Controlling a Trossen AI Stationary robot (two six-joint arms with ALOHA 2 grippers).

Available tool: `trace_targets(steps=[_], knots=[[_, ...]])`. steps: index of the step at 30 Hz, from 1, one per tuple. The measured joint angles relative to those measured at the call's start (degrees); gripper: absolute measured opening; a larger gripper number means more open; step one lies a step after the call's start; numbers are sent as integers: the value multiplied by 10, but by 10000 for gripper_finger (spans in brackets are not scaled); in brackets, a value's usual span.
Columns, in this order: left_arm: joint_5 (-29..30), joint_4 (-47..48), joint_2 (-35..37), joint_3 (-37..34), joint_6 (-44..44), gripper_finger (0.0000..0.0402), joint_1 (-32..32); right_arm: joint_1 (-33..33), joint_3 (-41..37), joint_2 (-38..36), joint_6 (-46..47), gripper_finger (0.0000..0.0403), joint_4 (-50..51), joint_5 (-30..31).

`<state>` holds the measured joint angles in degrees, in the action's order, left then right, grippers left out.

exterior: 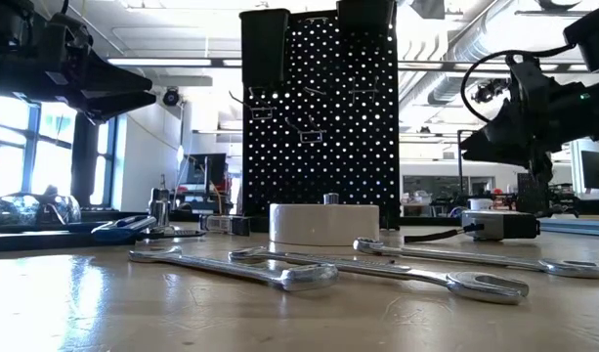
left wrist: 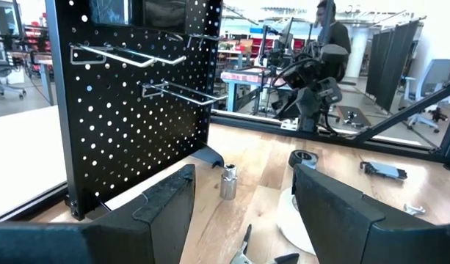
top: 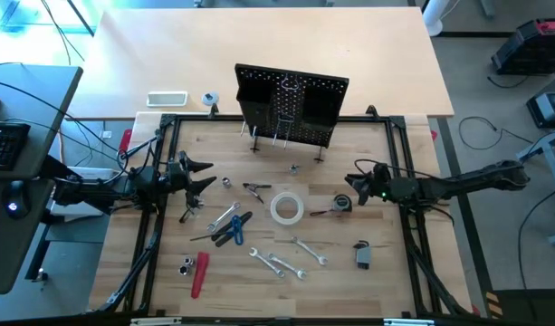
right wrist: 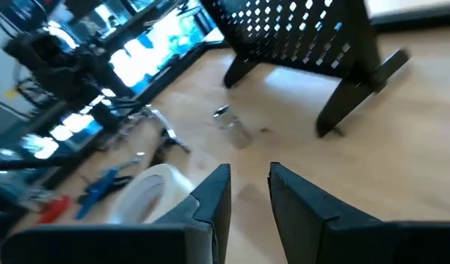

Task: Hang tools onto peg board
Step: Hang the gray measuring tape on the peg board

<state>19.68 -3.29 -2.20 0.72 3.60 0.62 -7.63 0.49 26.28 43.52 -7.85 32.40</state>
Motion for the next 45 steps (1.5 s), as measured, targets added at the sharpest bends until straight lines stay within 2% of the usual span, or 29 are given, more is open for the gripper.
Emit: trace_targets(steps=[5, 11, 16, 25, 31, 38, 45], knots=[[0, 0, 0, 0, 22, 220, 0, 0, 0, 0, 42, 91, 4, -64], [0, 1, 0, 0, 23, 220, 0, 0, 0, 0, 37, 91, 2, -80], [13, -1, 0, 0, 23, 220, 0, 0, 0, 0, -6, 91, 1, -98], [24, 0, 0, 0, 22, 220, 0, 0, 0, 0, -66, 91, -7, -189], [26, -38, 0, 0, -27, 220, 0, 0, 10, 7, -144, 91, -43, -205], [20, -77, -1, 0, -42, 220, 0, 0, 53, 76, -287, 124, -164, -200], [19, -105, -42, 0, -38, 220, 0, 0, 167, 209, -356, 177, -140, -251]])
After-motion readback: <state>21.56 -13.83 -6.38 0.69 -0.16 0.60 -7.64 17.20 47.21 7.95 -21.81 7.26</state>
